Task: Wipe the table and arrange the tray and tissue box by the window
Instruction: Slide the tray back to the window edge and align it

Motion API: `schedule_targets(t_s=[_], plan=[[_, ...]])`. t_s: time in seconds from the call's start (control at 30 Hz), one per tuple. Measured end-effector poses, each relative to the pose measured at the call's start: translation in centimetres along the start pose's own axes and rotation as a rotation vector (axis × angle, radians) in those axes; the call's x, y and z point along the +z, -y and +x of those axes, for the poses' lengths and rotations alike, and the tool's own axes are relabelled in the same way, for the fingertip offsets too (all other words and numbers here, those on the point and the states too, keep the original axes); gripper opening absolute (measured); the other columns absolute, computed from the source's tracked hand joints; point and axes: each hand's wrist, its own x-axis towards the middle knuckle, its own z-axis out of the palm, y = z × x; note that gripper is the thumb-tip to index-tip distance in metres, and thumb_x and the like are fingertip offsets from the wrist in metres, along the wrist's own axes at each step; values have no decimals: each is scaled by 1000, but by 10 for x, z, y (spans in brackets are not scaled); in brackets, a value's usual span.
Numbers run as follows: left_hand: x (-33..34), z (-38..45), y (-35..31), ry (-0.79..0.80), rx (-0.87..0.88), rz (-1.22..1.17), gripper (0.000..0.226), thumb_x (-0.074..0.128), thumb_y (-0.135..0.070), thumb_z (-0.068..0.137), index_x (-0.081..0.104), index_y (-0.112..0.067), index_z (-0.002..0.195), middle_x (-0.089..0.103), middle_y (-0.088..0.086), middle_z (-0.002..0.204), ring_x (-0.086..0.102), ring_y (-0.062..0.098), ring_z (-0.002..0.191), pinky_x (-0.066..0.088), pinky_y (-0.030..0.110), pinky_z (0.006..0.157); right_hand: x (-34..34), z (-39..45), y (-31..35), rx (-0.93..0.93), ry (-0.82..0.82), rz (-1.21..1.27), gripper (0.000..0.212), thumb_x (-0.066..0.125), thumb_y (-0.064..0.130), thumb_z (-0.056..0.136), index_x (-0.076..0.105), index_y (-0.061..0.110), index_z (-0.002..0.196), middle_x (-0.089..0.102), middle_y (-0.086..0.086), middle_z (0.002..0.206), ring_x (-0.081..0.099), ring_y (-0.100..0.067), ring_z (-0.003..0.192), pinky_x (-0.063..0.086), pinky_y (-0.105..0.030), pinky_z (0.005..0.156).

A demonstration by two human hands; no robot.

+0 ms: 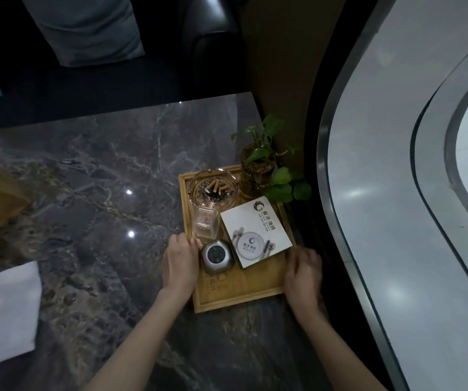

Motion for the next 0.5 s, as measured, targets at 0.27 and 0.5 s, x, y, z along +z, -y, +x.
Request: schedule_targets(t_s=[0.27,0.5], plan=[[-4,-1,-2,7,-7,147,27,43,-22,93,58,0,90,59,19,93,55,32,85,43,40,70,4,-3,-2,56,3,67,19,48,6,90,60,-4,102,54,-21,104,51,-33,100,36,-28,82],[-5,-1,-1,6,-12,174,29,45,-26,93,60,-1,91,60,17,93,55,30,87,42,38,70,3,-2,-1,138,41,99,19,45,10,90,58,4,103,52,-16,110,51,-30,103,37,-30,82]])
